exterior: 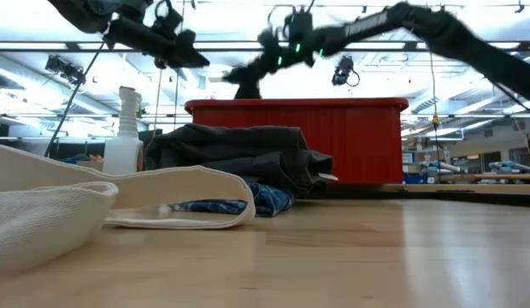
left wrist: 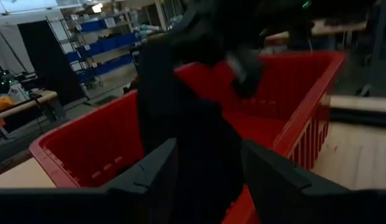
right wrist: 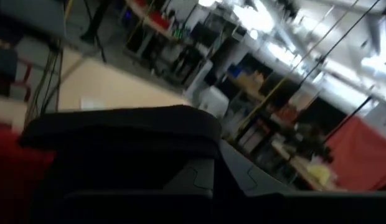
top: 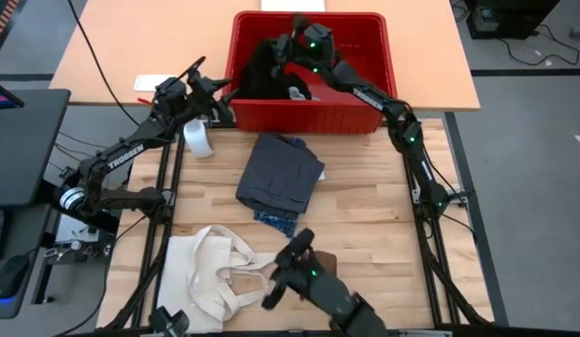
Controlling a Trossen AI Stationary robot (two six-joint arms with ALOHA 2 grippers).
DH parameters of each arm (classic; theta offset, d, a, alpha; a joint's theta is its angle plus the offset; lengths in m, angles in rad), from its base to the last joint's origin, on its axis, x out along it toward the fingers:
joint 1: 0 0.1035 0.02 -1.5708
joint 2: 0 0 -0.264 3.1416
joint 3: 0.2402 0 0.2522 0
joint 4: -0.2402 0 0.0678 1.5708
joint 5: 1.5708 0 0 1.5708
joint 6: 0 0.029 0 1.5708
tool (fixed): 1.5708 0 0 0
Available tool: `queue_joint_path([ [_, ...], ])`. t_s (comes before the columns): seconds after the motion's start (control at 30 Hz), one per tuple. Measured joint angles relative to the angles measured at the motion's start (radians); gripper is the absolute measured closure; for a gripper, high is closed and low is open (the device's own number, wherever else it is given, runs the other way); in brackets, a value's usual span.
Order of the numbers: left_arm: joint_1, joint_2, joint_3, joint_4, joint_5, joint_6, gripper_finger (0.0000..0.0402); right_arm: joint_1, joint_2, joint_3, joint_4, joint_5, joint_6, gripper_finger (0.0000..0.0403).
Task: Fold Laundry from Bin
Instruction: Fold the black shirt
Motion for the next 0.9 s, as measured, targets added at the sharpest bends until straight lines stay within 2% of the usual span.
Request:
queue_joint_path([
  [0.2,-0.036,-0.089,0.0,0.005,0.073,-0.022,0.0221,0.066,-0.184,0.0,-0.093,-0.026,0.009,0.0394],
  [0.37,-0.076,-0.152,0.0,0.01,0.072,-0.083,0.0221,0.172,-0.337,0.0,-0.116,-0.066,0.063,0.0394],
  [0.6,-0.135,-0.205,0.0,0.015,0.105,-0.162,0.0221,0.363,-0.556,0.0,-0.176,0.075,0.067,0.0395],
  [0.83,-0.203,-0.202,0.0,0.004,0.105,-0.203,0.0221,0.575,-0.713,0.001,-0.298,0.077,0.137,0.0394],
  [0.9,-0.24,-0.202,0.0,0.003,0.147,-0.198,0.0221,0.638,-0.741,0.001,-0.342,0.088,0.145,0.0394],
])
